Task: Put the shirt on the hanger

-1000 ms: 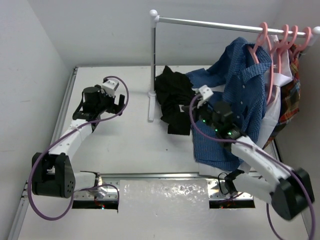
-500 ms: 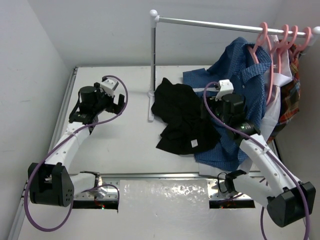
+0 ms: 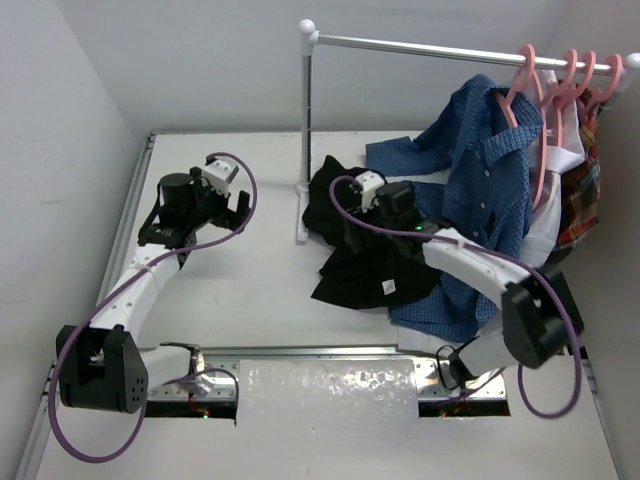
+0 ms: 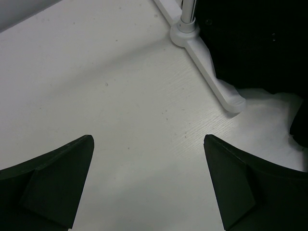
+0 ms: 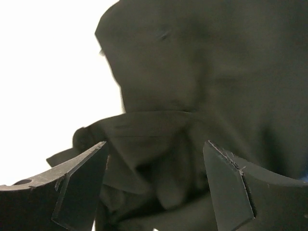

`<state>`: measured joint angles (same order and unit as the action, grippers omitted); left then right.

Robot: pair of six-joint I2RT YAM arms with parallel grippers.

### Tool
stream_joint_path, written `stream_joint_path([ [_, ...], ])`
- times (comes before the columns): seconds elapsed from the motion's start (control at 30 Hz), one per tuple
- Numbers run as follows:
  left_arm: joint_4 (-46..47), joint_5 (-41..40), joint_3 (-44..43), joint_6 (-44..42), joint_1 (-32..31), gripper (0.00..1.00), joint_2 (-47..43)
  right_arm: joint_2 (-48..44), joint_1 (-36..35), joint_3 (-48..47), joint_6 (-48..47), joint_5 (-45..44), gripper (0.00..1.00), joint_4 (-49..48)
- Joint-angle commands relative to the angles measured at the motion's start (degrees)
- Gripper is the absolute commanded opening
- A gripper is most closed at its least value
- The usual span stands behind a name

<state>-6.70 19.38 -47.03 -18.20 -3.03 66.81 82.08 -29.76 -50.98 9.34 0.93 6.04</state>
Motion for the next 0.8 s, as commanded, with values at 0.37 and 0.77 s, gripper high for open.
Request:
stream_joint_path([
  [0.37,0.90,-0.83,0.09,-0.53,-0.31,0.97,-0.10,20.22,-9.33,-10.54,2.00,-1.11,0.21,2.31],
  [0.77,-2.52,-1.27,-2.28,-1.23,0.57,1.00,1.31,13.36,-36.51,-12.12,-20.42,9.41,0.09,-1.47],
])
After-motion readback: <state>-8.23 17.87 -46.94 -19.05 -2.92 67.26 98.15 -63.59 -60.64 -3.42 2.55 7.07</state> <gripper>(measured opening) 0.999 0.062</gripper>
